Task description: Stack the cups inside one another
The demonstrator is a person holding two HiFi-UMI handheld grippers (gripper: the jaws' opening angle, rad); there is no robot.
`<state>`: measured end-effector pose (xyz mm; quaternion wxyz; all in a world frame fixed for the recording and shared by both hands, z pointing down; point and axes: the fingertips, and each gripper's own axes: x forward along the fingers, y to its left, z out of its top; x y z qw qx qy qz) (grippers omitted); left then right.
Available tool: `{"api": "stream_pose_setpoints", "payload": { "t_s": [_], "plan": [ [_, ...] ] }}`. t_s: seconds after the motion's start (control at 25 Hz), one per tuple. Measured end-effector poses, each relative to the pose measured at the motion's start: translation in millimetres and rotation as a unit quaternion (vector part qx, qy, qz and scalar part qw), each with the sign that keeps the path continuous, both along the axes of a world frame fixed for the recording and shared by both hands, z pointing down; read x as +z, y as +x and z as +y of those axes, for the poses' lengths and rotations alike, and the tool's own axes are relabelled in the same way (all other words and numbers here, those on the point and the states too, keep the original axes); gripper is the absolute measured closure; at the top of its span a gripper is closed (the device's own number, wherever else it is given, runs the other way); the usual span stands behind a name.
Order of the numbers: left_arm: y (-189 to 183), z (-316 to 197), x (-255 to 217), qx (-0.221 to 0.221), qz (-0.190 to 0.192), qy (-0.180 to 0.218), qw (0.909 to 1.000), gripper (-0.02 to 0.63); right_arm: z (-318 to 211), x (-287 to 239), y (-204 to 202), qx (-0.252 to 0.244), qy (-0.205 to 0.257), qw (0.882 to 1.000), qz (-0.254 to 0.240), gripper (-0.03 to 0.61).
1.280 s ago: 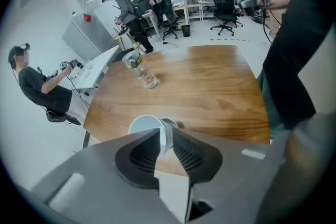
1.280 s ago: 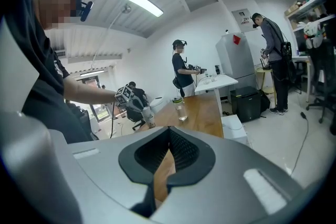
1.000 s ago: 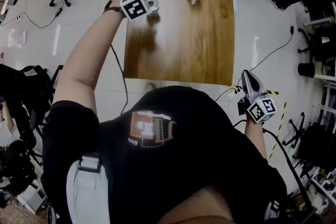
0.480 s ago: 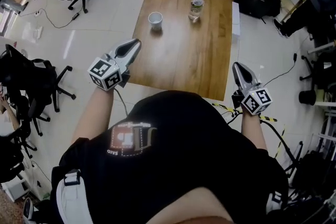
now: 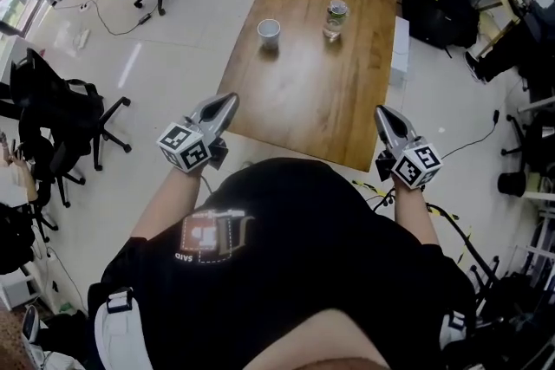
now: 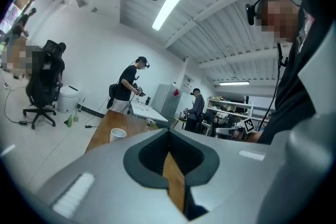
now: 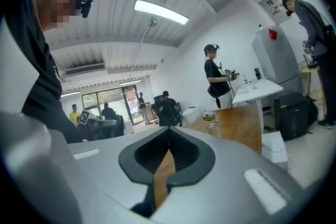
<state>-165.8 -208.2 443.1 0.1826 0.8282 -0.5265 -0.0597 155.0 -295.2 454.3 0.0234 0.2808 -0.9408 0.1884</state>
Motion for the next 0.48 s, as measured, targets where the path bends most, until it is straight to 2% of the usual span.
{"api": "stream_pose_setpoints", "payload": {
  "t_s": [0.24, 0.48],
  "plan": [
    [-12, -20, -14, 0.055, -0.016, 0.025, 0.9981, 0.612, 15, -9, -11, 0.046, -0.001, 0.999, -0.011, 0.565],
    [-20, -40, -24, 0.101, -0.006, 0.039, 0.9941, 0.612, 34, -12, -22, 0.081, -0.008, 0.997, -0.014, 0.565]
  ]
}}
